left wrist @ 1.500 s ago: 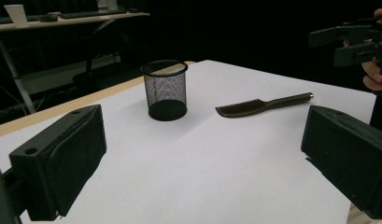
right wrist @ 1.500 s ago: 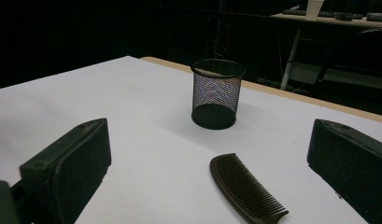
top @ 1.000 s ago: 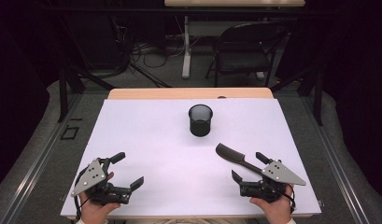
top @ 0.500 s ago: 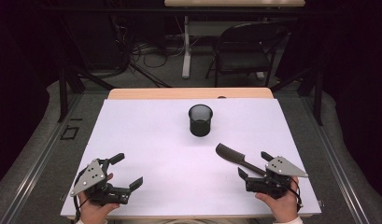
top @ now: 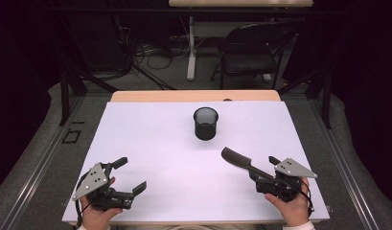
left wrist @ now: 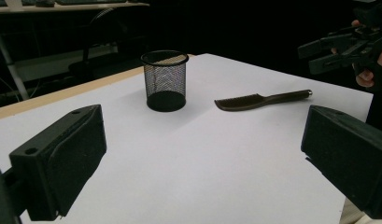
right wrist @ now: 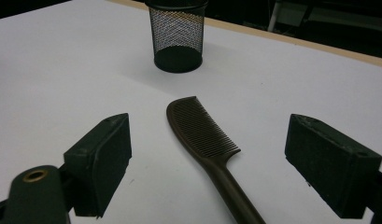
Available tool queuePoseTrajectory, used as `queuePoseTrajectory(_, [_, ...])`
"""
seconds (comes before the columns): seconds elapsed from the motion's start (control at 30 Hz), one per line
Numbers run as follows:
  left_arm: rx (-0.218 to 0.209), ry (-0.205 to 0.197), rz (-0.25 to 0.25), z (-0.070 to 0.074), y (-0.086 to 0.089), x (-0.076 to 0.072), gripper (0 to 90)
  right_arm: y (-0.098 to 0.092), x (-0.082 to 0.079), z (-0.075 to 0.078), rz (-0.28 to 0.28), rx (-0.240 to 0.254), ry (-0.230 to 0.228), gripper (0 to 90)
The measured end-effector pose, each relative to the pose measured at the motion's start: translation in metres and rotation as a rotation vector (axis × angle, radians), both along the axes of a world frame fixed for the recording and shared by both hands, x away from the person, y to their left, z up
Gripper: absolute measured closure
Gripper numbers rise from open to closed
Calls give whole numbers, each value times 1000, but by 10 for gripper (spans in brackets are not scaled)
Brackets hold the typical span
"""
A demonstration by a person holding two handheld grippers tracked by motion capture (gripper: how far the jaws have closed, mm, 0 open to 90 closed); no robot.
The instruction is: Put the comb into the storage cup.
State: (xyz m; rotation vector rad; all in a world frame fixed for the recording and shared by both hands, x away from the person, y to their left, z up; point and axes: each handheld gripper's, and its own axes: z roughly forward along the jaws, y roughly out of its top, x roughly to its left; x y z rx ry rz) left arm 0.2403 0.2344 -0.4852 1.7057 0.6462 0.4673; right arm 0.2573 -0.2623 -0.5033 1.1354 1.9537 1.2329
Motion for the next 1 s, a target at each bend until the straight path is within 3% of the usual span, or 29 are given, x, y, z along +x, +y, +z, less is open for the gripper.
queuePoseTrajectory(0.27, [-14,21,-7,-1,0,1,3,-2,3,-2,2,-14,26,157])
queuePoseTrajectory(0.77, [-4,25,18,-1,1,1,3,-5,7,3,12,-24,56,335])
queuePoseTrajectory(1.0, [6,29,29,-1,1,1,3,-5,16,7,13,-24,106,400])
